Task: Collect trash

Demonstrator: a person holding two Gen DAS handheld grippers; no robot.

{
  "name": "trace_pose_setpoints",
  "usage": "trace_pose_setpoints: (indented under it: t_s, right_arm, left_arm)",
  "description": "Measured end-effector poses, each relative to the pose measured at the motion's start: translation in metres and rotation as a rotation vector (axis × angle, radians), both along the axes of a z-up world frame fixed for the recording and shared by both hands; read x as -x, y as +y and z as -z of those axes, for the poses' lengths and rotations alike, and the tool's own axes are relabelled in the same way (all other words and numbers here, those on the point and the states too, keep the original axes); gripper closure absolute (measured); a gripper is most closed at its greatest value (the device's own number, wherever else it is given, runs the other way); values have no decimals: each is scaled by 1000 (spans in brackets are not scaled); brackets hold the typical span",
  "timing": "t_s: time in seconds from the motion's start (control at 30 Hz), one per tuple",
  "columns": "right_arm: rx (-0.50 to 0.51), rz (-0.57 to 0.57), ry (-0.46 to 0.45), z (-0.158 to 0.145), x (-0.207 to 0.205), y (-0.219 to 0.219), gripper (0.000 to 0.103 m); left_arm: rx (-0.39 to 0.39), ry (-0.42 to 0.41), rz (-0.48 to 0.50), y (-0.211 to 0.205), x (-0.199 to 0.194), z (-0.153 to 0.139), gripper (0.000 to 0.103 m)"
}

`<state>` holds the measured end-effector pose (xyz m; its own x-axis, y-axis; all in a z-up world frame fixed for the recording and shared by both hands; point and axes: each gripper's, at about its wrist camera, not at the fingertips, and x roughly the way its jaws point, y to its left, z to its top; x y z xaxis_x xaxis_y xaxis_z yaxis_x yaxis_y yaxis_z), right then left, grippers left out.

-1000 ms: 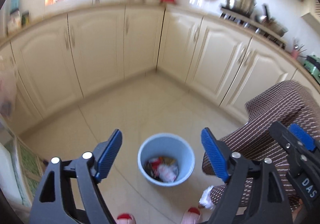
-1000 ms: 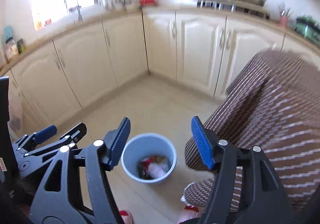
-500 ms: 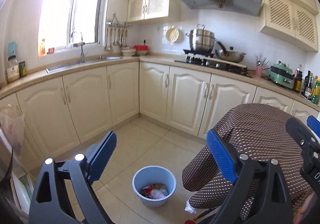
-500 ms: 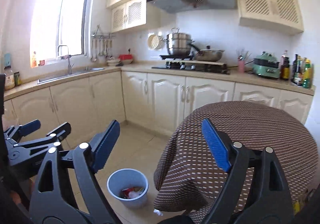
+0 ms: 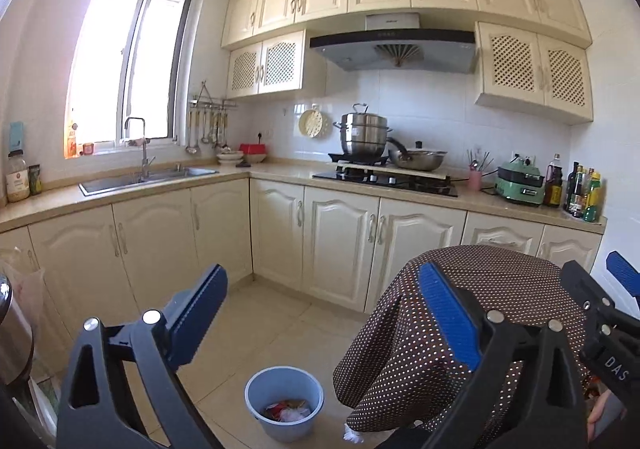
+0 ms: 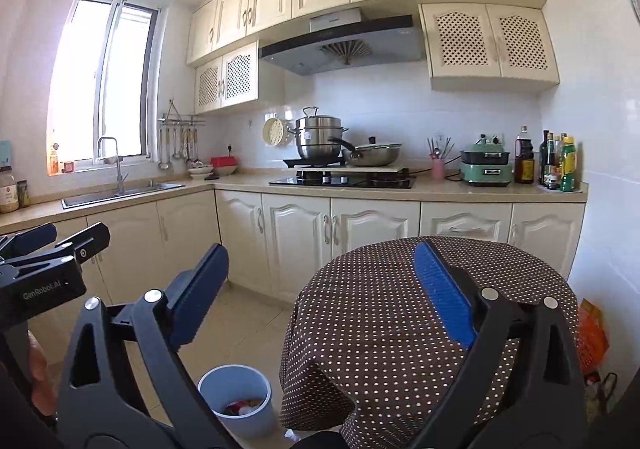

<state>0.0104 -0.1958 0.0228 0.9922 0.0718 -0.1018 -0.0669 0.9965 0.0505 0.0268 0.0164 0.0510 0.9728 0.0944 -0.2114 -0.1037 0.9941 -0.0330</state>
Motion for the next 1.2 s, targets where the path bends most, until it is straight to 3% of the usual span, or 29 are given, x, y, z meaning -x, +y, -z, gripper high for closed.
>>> trace_pose_setpoints:
  t_s: [0.23,1.2]
  right_arm:
    - [-4,7,-12,1,4,-5,10]
    - [6,0,-7,4,2,6,9]
  left_arm:
    - [-23,-23,27,-16,11,-6,8]
    - [-17,-17,38,-11,6,5,8]
